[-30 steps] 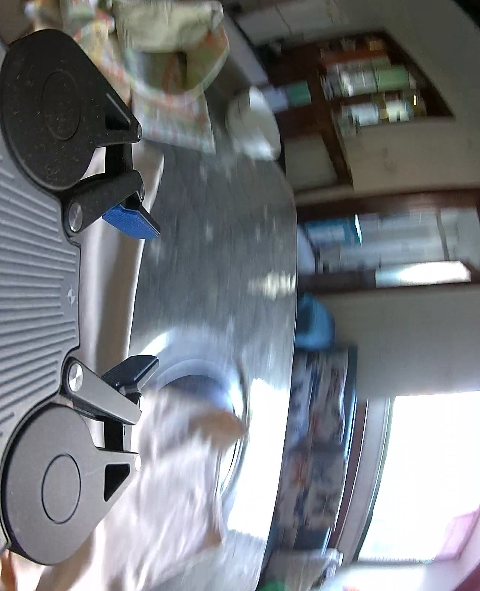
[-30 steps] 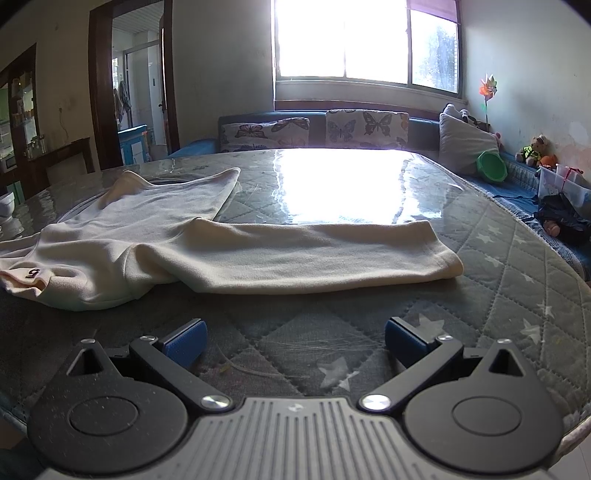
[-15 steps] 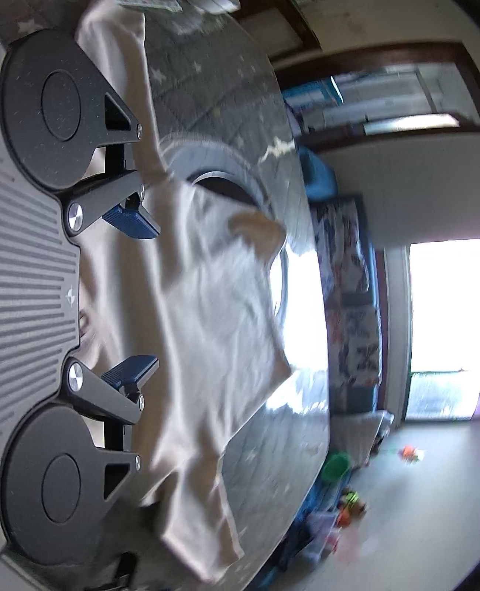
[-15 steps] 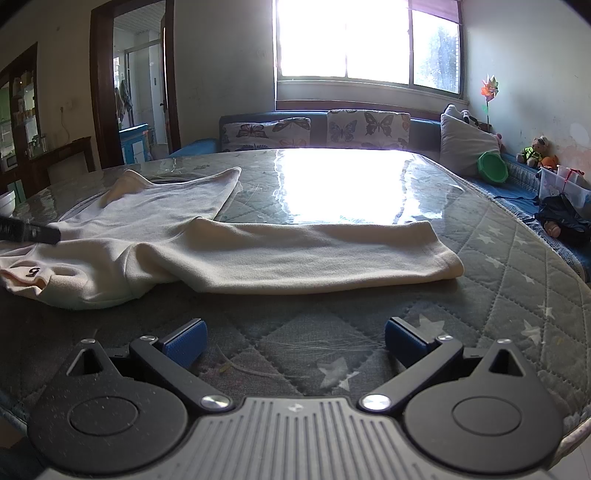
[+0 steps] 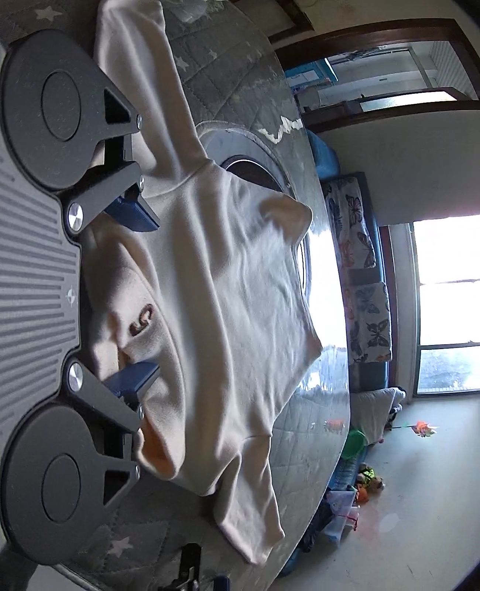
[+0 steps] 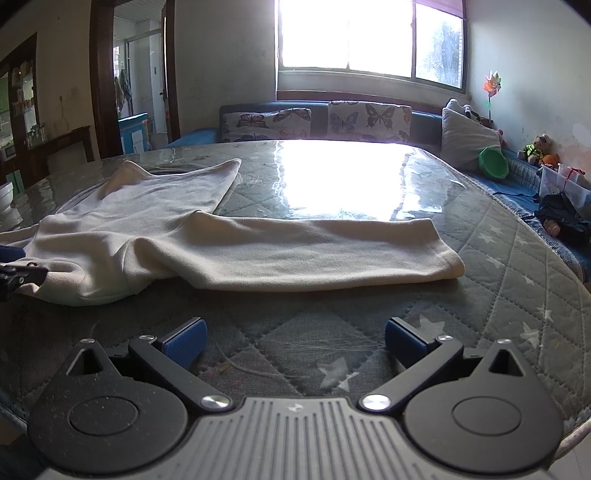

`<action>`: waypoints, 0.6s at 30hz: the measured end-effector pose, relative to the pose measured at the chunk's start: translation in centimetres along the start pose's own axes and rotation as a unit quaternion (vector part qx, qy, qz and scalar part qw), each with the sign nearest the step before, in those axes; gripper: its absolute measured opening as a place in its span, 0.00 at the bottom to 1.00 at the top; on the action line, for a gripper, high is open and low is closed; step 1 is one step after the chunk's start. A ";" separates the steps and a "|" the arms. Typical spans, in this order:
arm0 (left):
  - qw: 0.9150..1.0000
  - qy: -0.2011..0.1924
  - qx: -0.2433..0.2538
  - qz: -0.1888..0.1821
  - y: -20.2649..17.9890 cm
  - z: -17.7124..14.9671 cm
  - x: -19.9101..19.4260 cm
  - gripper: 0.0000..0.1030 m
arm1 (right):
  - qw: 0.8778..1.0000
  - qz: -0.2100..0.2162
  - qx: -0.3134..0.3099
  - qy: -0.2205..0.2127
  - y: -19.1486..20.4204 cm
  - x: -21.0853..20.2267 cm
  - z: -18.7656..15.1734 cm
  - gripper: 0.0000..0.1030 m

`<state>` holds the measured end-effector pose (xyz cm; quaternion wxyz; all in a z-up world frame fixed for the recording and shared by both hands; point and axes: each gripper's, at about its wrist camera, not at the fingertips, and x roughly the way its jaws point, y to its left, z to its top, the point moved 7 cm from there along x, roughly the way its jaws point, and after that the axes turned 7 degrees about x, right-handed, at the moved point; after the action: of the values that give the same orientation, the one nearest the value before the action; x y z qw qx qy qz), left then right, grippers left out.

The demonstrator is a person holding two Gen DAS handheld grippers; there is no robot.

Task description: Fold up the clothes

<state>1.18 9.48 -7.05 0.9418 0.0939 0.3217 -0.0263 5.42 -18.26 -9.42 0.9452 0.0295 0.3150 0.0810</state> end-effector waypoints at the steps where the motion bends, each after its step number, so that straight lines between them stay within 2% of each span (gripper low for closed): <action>1: 1.000 -0.002 -0.003 -0.004 0.2 -0.1 -0.2 0.79 | 1.000 -0.002 0.001 0.002 0.0 0.0 0.0 1.00; 7: 0.999 -0.012 -0.023 -0.023 1.1 -0.1 -0.8 0.81 | 1.000 -0.017 0.019 0.016 0.1 0.1 0.6 1.00; 11: 0.999 -0.028 -0.037 -0.025 1.7 0.2 -1.6 0.83 | 0.999 -0.027 0.024 0.011 0.0 -0.5 1.3 1.00; 13: 0.998 -0.034 -0.039 -0.021 2.1 0.1 -2.0 0.89 | 0.999 -0.026 0.022 0.005 0.1 -0.8 1.8 1.00; 18: 0.998 -0.032 -0.052 -0.001 3.1 -0.2 -2.4 0.89 | 1.000 -0.004 -0.004 -0.012 1.8 -0.9 4.0 1.00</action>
<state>-0.53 12.53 -5.22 0.9552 0.0437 0.2923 -0.0137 6.85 -16.62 -5.49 0.9492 0.0252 0.3037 0.0784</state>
